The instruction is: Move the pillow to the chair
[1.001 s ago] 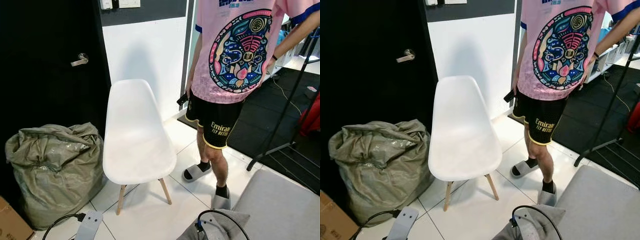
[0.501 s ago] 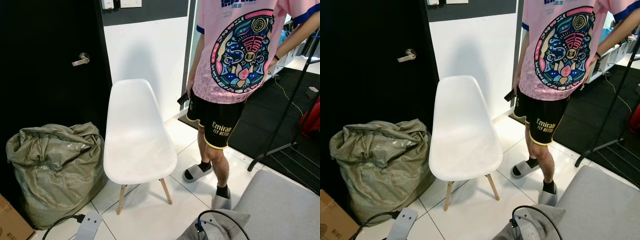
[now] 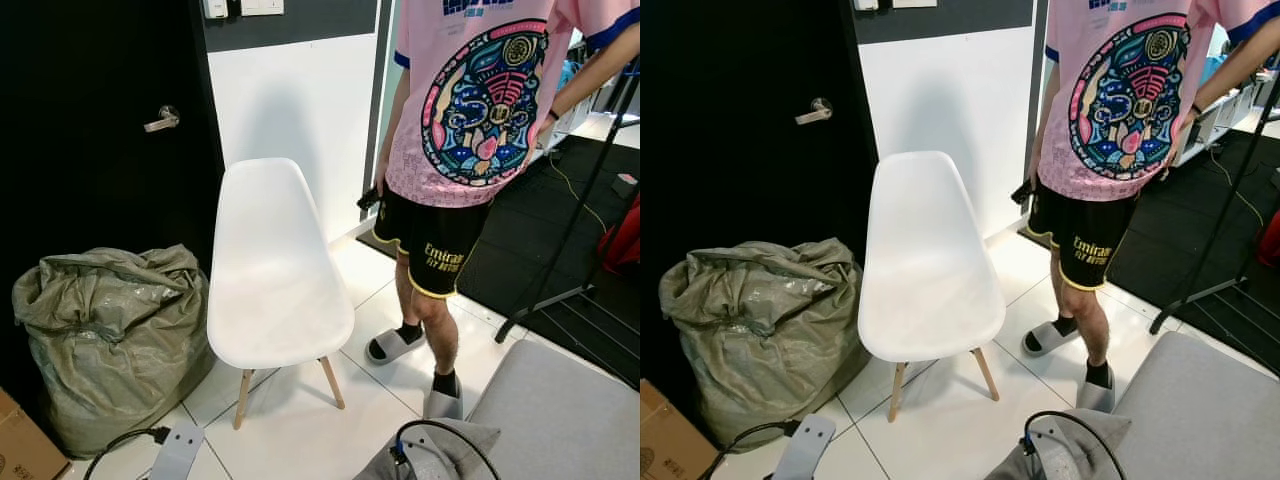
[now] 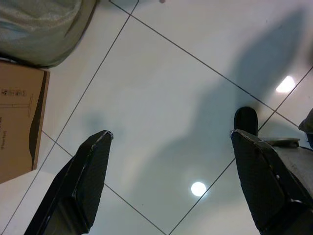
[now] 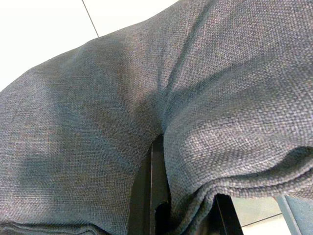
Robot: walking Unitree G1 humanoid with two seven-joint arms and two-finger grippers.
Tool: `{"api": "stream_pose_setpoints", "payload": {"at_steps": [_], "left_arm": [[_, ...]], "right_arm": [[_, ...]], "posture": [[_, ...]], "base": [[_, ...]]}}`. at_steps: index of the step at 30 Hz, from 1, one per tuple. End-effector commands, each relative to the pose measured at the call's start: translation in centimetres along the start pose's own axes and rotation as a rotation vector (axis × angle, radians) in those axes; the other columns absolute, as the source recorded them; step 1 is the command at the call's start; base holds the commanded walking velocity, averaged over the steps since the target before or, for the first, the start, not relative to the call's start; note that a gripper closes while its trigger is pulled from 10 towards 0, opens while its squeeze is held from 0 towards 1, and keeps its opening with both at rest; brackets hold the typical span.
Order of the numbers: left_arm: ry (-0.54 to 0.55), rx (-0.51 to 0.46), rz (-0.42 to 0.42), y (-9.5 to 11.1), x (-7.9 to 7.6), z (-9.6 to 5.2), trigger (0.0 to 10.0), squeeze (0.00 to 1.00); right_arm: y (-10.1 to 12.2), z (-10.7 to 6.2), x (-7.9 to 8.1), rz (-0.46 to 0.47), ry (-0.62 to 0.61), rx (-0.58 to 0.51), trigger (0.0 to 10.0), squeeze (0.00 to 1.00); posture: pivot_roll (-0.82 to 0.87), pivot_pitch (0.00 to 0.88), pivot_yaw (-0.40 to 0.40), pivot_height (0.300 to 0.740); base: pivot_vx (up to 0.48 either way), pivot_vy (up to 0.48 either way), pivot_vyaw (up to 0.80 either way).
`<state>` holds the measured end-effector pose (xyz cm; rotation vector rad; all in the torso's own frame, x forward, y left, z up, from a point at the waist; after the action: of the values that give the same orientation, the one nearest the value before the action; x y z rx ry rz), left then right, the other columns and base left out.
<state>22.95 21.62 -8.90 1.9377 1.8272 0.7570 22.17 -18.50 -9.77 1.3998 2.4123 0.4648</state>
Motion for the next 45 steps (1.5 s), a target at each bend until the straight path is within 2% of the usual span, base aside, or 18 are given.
{"api": "stream_pose_setpoints", "payload": {"at_steps": [1,16,25,36,45], "left_arm": [[0.010,0.013,0.007,-0.08,0.61,-0.03,10.0,0.00],[0.005,0.021,0.004,-0.96,-0.01,-0.13,10.0,0.00],[0.001,0.021,0.005,-0.74,-0.32,-0.06,10.0,0.00],[0.001,0.012,0.004,-0.15,-0.08,0.01,10.0,0.00],[0.001,0.018,0.006,-0.49,0.17,-0.06,10.0,0.00]], "right_arm": [[-0.21,-0.15,-0.61,-0.030,-0.017,0.016,10.0,0.00],[-0.22,-0.18,-0.73,-0.036,-0.018,0.016,10.0,0.00],[-0.24,-0.21,-0.84,-0.034,-0.022,0.015,10.0,0.00],[-0.16,-0.25,-1.02,-0.031,-0.028,0.008,10.0,0.00],[-0.33,-0.26,-1.04,-0.035,-0.030,0.008,10.0,0.00]], "posture": [[-0.07,0.000,-0.036,0.740],[-0.07,0.000,-0.038,0.740],[-0.08,0.000,-0.031,0.740],[-0.08,0.000,-0.036,0.740],[-0.08,0.000,-0.037,0.740]], "base": [[0.000,0.000,0.00],[0.000,0.000,0.00],[0.000,0.000,0.00],[0.000,0.000,0.00],[0.000,0.000,0.00]]}}
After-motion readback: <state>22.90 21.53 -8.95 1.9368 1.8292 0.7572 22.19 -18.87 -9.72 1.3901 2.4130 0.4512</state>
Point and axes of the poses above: a point about 5 cm out from each wrist's last joint towards the gripper, its own z axis pointing out of the wrist towards the gripper, its own y axis along the axis of the wrist's last joint, x = y × z, the point moved 3 cm from there along z, pointing out of the wrist towards the gripper, and after that the axes turned 11 degrees about -z, right-handed, at the moved point
